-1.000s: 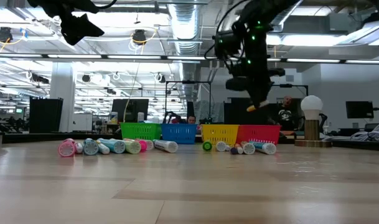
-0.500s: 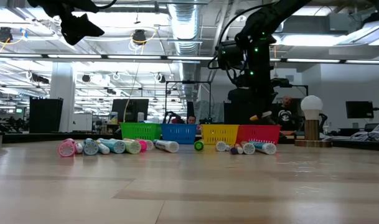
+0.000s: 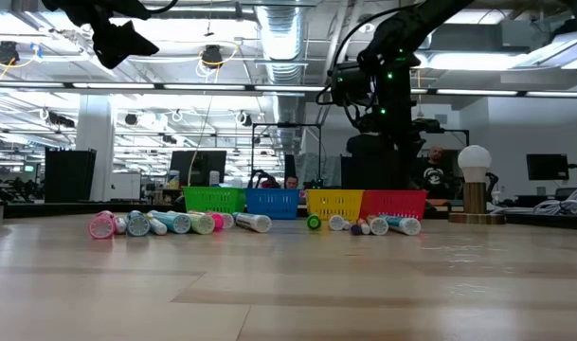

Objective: Pick & Place Markers
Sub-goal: Put the top yellow mini marker into the red basket, then put the yellow mini marker into the red basket

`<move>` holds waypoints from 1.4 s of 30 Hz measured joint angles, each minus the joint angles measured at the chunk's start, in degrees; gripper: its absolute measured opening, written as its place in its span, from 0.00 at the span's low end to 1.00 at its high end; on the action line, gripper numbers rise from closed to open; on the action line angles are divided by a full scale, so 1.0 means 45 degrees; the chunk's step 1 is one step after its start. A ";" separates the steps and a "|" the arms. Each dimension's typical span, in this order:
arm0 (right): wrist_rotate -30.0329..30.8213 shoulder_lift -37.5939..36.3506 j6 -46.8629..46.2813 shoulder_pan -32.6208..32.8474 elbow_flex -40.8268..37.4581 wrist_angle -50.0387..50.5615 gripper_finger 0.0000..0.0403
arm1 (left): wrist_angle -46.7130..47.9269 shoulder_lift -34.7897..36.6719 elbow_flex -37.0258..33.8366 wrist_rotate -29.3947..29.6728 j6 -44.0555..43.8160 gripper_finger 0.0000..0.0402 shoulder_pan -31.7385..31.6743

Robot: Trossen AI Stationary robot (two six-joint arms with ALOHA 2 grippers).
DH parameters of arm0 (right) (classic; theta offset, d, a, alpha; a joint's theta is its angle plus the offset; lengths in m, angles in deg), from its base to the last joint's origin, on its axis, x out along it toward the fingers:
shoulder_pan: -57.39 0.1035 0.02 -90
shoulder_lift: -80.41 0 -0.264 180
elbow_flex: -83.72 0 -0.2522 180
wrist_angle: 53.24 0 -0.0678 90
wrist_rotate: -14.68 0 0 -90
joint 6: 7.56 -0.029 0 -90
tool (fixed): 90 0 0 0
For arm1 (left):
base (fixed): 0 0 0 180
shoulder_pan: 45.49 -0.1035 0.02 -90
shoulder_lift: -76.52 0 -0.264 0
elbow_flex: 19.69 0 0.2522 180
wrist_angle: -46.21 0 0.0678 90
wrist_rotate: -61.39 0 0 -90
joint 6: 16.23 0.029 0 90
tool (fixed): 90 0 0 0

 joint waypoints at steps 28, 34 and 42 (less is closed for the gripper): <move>0.2329 -0.4991 0.0350 0.6651 0.0015 -0.1298 0.30 | 0.0095 -0.2104 0.0000 -0.3015 0.1843 0.65 -0.0640; 0.2273 -0.4938 0.0432 0.8604 0.0015 -0.1412 0.30 | 0.0083 -0.2675 0.0000 -0.3433 0.2641 0.65 -0.1306; 0.2286 -0.4621 -0.0013 0.9969 0.0007 -0.1658 0.30 | 0.0546 -0.3527 0.0000 -0.3340 0.5654 0.65 -0.1331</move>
